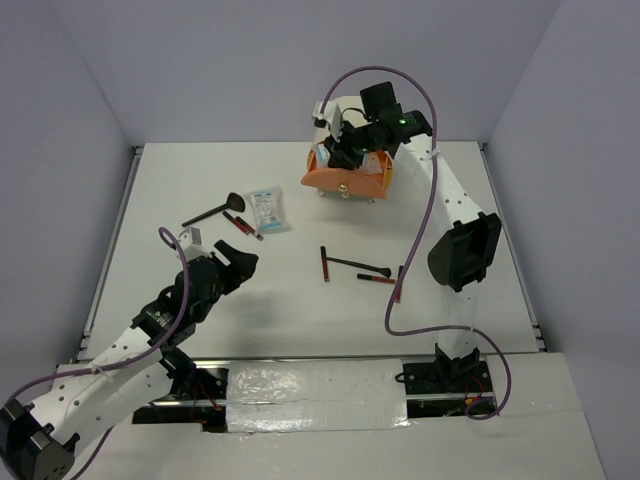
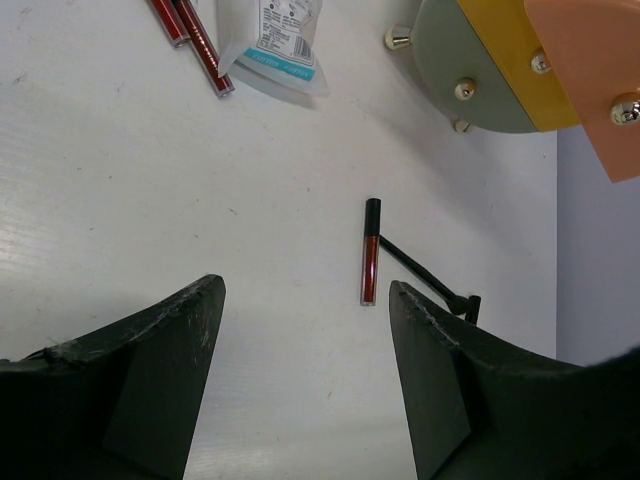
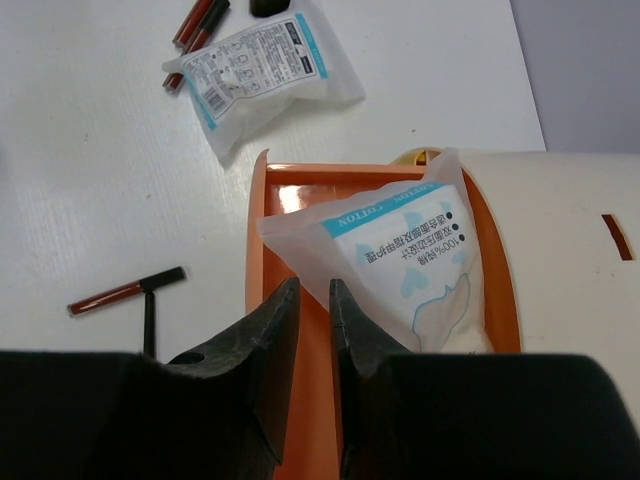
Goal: Organize the makeup
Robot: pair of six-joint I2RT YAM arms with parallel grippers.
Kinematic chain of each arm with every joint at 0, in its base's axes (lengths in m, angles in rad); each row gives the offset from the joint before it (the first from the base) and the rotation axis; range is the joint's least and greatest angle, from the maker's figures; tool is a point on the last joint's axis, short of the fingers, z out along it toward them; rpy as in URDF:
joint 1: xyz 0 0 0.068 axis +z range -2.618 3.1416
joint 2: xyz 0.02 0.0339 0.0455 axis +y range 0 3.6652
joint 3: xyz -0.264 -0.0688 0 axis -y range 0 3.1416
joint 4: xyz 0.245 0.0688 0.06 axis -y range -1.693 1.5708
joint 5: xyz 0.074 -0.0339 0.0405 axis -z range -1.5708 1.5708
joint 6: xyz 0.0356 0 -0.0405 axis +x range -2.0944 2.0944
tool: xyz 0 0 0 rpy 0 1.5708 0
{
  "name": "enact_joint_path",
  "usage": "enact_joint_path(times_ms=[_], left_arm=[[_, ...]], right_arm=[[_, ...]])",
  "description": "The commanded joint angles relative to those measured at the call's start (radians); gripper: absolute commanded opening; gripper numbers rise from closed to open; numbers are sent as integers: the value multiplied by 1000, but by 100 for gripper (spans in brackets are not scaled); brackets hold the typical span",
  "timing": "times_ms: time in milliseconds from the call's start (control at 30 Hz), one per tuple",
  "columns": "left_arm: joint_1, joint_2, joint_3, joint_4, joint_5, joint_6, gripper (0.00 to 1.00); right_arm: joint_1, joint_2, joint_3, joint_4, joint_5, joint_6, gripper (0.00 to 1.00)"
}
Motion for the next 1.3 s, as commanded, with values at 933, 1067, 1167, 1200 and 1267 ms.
enact_joint_path(times_ms=[933, 1067, 1167, 1200, 1267], left_arm=[[3, 17, 24, 33, -12, 4, 79], [3, 11, 20, 35, -13, 2, 79], [3, 14, 21, 34, -12, 2, 79], [3, 16, 23, 33, -13, 4, 79], [3, 13, 23, 29, -13, 4, 79]], right_arm=[[-1, -24, 2, 150, 202, 77, 27], [-3, -85, -56, 169, 103, 55, 29], [-3, -90, -29, 162, 45, 69, 29], [-1, -91, -22, 167, 32, 82, 29], [0, -85, -9, 175, 19, 96, 30]])
